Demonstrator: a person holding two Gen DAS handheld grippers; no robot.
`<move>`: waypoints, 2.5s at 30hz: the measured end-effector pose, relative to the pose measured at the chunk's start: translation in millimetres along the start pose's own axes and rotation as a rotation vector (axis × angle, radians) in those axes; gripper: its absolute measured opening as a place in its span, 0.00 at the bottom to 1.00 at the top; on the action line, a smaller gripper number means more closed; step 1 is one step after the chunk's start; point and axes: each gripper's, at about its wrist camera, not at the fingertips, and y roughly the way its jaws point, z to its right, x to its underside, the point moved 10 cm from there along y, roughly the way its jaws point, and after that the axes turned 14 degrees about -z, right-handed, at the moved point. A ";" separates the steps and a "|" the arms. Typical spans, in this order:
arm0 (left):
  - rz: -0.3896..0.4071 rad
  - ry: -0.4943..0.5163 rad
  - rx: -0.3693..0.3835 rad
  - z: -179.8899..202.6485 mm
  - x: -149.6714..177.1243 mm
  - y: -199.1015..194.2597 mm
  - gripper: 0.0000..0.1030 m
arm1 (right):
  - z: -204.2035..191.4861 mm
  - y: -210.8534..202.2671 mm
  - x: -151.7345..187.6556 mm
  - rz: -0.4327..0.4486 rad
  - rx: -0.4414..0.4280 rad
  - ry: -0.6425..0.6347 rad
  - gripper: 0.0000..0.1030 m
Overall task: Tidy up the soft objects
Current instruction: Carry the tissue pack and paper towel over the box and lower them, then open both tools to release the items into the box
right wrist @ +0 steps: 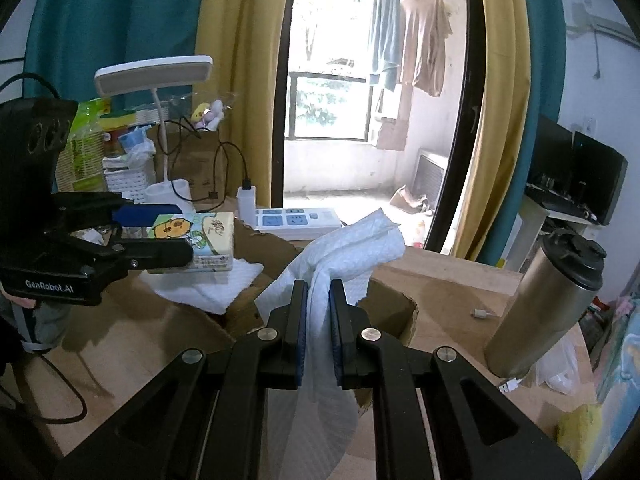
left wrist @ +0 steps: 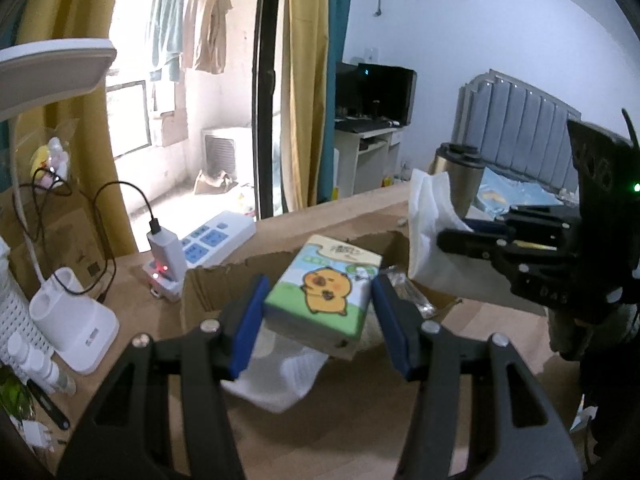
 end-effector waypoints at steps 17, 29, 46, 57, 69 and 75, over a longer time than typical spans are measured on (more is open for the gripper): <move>-0.083 -0.059 0.040 -1.6 -19.1 57.4 0.53 | 12.9 36.1 -4.9 -0.044 -0.003 0.033 0.11; -0.152 -0.080 0.020 2.5 -16.6 94.5 0.53 | 23.5 76.3 9.2 -0.118 0.005 0.092 0.11; -0.231 -0.091 0.007 -1.8 -4.1 119.5 0.55 | 18.8 100.7 30.4 -0.202 0.035 0.064 0.16; -0.184 -0.073 -0.006 0.3 -7.5 93.4 0.60 | 21.7 92.7 27.2 -0.190 0.039 0.089 0.34; -0.115 -0.061 0.008 1.5 -11.7 55.7 0.61 | 23.4 55.6 17.6 -0.106 0.054 0.128 0.49; -0.067 -0.063 0.020 4.3 -10.9 29.4 0.62 | 26.3 29.3 18.8 -0.073 0.051 0.154 0.50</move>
